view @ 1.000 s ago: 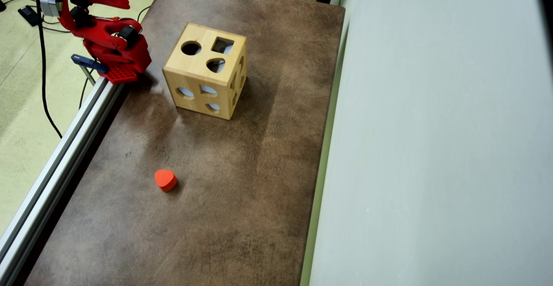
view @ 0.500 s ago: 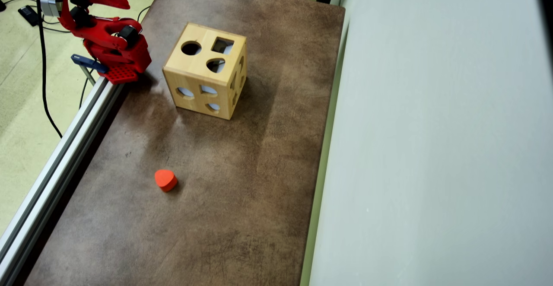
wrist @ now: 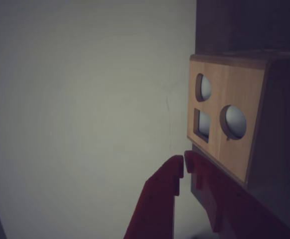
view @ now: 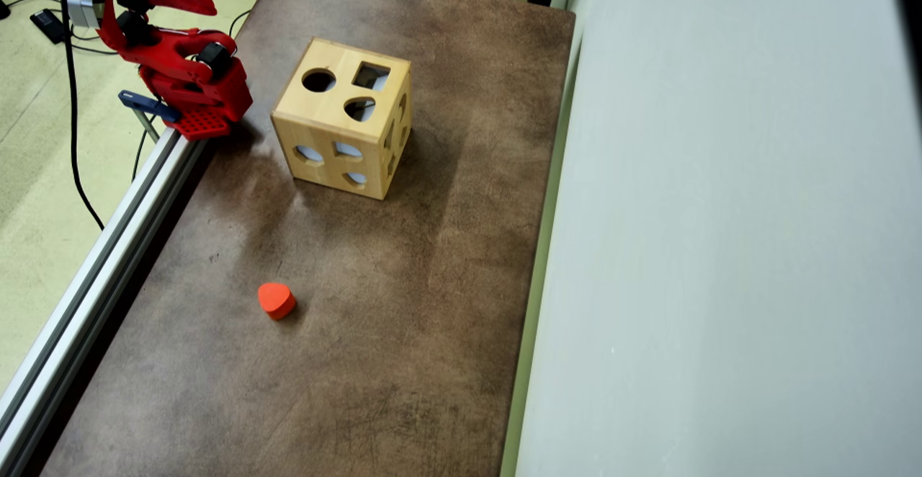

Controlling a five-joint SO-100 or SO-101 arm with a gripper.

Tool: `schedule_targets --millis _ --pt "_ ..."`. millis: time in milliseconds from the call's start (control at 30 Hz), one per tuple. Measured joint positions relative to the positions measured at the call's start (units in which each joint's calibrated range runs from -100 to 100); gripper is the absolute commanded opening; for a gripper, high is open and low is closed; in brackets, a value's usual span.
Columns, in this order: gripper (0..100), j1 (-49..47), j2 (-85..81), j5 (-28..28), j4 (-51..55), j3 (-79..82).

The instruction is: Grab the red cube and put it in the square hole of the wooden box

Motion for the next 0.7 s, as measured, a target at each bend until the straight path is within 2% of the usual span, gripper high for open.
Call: schedule_targets --millis 700 --pt "1 0.0 0.0 0.0 0.0 0.5"
